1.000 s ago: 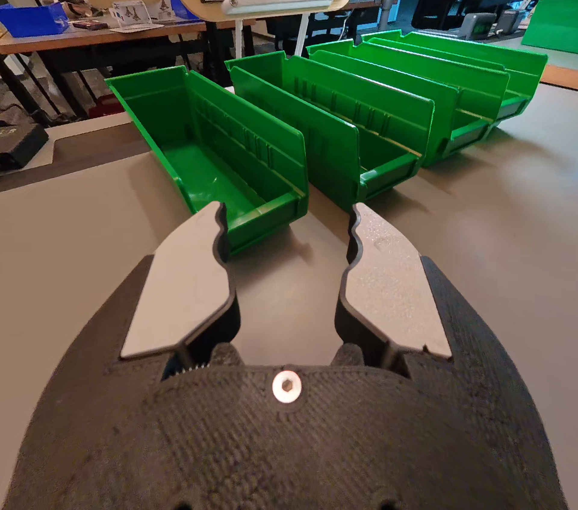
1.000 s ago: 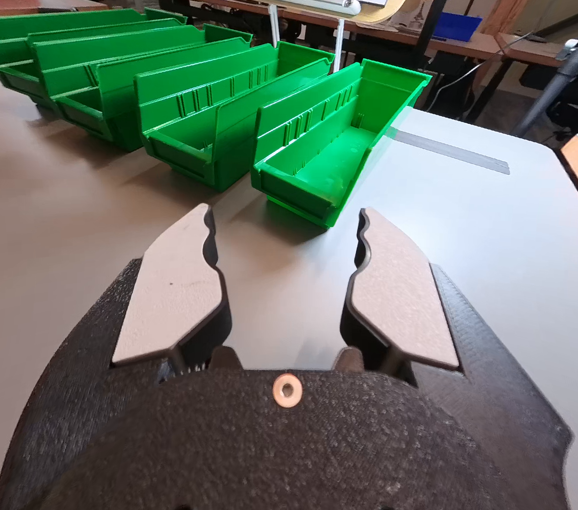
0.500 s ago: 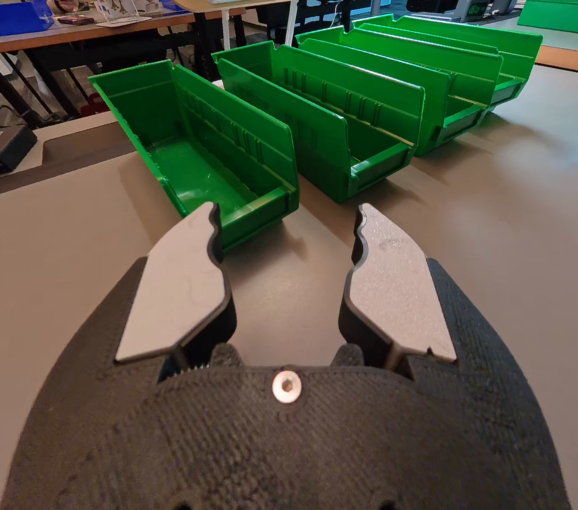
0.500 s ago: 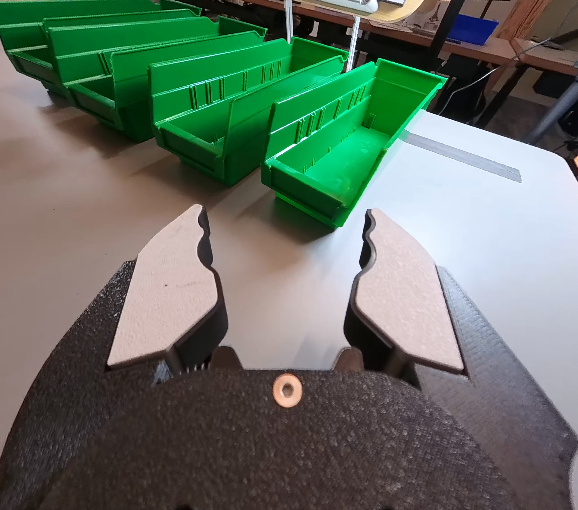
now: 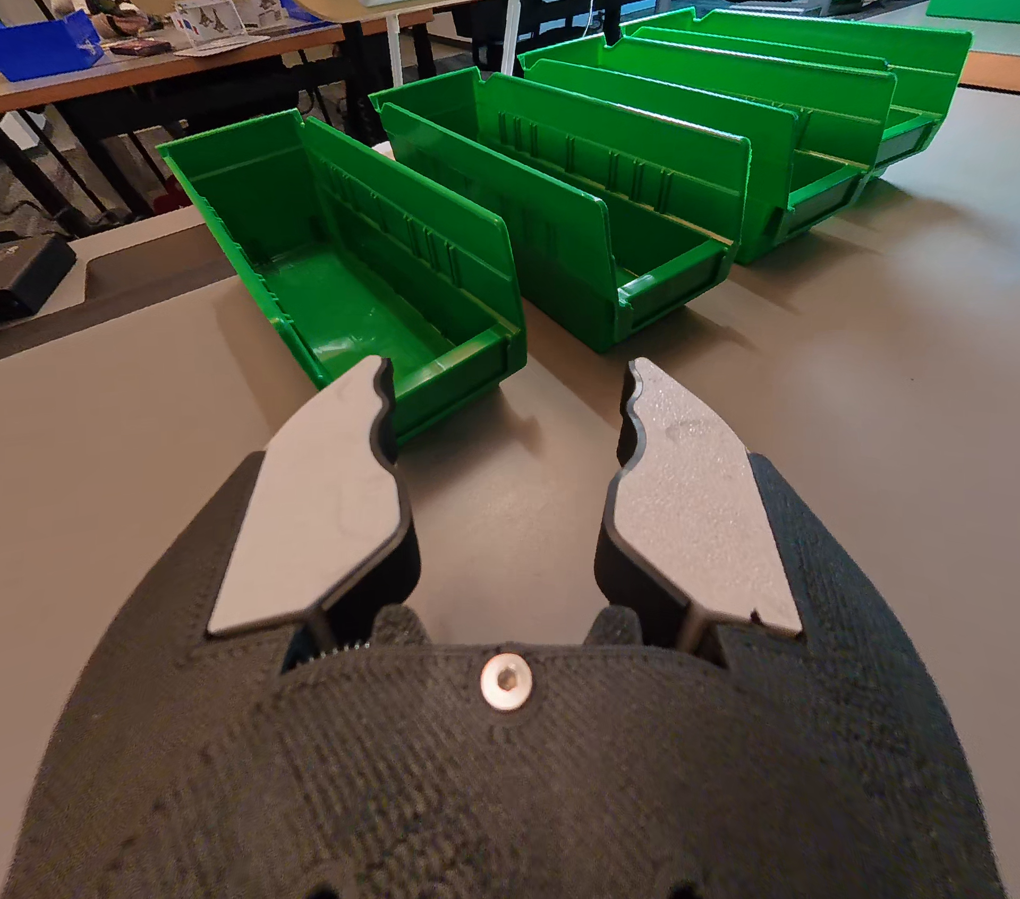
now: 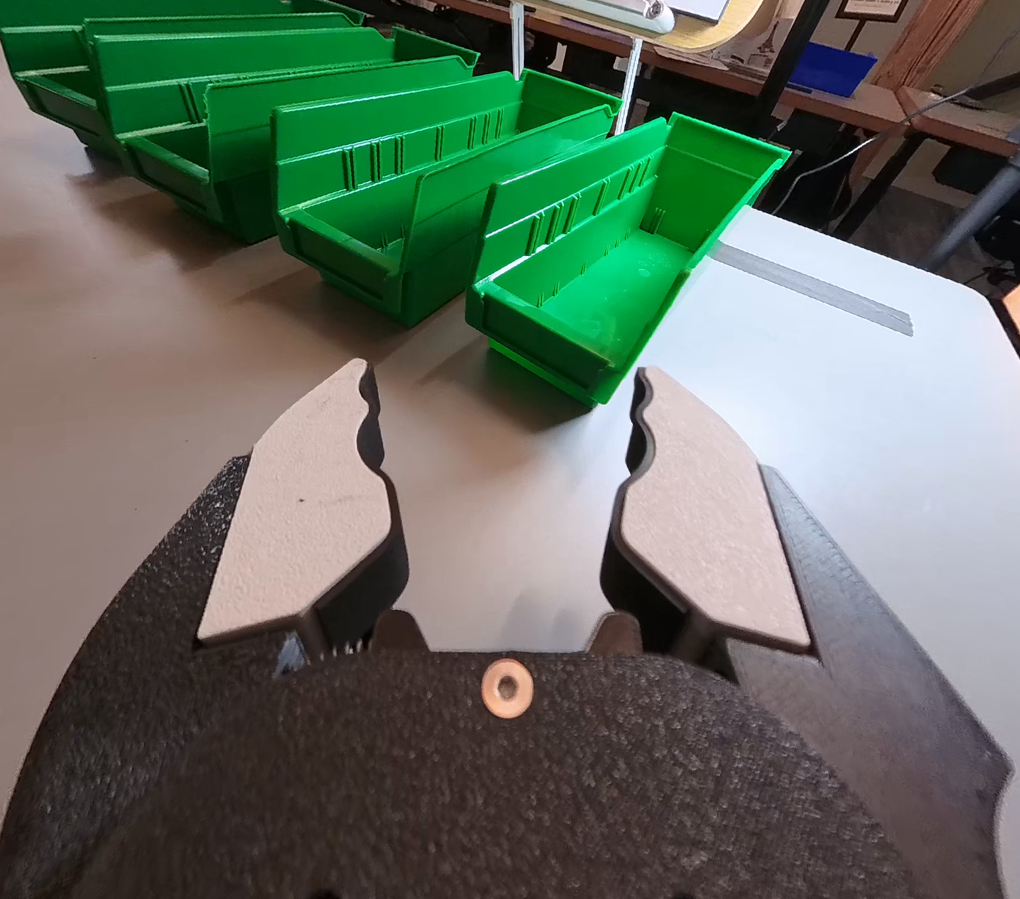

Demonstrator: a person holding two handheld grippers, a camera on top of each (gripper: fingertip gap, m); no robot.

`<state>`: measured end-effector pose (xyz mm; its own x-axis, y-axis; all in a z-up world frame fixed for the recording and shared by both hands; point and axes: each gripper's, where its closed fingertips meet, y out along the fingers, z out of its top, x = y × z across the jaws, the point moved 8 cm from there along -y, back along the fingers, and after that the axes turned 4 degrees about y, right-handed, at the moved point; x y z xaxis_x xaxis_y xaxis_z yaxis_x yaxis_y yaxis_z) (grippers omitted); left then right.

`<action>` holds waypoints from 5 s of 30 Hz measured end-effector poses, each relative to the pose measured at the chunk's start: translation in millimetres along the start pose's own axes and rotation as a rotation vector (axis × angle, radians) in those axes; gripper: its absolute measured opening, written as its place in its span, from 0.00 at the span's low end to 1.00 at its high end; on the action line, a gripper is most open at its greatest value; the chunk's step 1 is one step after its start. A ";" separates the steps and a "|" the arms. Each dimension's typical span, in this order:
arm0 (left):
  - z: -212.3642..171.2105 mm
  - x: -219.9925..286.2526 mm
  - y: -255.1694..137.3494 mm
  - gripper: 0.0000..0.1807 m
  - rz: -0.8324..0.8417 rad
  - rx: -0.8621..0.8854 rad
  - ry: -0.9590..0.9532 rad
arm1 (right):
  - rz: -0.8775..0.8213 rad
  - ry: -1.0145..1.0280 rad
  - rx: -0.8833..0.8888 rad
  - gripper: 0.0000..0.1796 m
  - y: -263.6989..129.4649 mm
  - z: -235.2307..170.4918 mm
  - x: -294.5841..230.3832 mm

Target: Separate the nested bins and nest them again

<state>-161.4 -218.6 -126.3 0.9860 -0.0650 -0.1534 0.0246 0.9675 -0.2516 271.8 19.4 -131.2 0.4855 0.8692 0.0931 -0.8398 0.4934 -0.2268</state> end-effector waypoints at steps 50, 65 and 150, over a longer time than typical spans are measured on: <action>1.1 1.6 -0.7 0.41 0.013 0.009 0.015 | 0.191 -1.067 -0.553 0.16 101.5 133.0 -32.4; 2.8 1.6 -4.0 0.40 0.017 0.026 0.027 | 0.278 -1.127 -0.633 0.15 151.2 113.0 -80.9; 180.0 123.7 116.9 0.16 -0.094 -0.364 1.036 | 0.286 0.027 0.091 0.29 -33.6 7.8 -48.3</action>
<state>-6.8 -69.6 -2.7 0.3630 -0.4723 -0.8033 -0.1254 0.8295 -0.5443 274.7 -39.0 -120.5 0.2312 0.9728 0.0118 -0.9612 0.2303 -0.1522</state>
